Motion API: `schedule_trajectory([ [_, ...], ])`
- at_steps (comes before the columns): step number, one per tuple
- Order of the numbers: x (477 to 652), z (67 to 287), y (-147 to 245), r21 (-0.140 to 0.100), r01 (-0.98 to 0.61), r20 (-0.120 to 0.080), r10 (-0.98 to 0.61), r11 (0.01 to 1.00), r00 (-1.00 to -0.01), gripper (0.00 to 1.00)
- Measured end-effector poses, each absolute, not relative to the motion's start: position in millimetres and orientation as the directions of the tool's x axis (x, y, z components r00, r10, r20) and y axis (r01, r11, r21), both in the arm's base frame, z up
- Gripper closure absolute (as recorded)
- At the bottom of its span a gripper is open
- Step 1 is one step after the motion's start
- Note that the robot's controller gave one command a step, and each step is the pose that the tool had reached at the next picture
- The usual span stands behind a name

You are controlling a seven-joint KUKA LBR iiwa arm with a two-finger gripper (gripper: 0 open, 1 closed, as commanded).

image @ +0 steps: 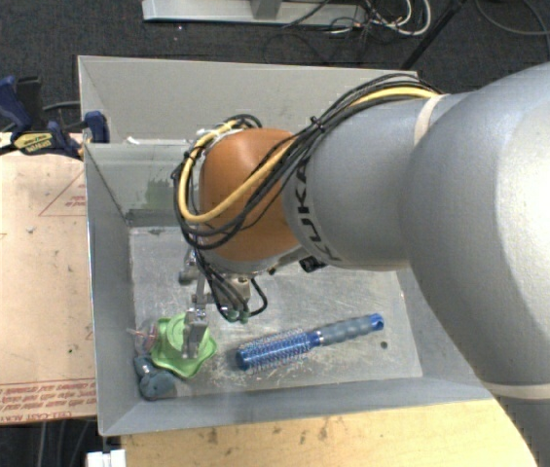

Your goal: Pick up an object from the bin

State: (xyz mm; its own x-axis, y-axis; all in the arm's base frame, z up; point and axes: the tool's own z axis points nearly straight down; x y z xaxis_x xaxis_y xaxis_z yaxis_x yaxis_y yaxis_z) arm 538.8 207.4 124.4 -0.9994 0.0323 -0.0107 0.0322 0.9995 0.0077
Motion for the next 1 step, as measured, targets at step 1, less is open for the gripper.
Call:
schedule_trajectory([
  [1, 536.3, 123.2, 207.5, 0.010, 0.061, -0.013, 0.061, 0.998, -0.998, 0.00],
])
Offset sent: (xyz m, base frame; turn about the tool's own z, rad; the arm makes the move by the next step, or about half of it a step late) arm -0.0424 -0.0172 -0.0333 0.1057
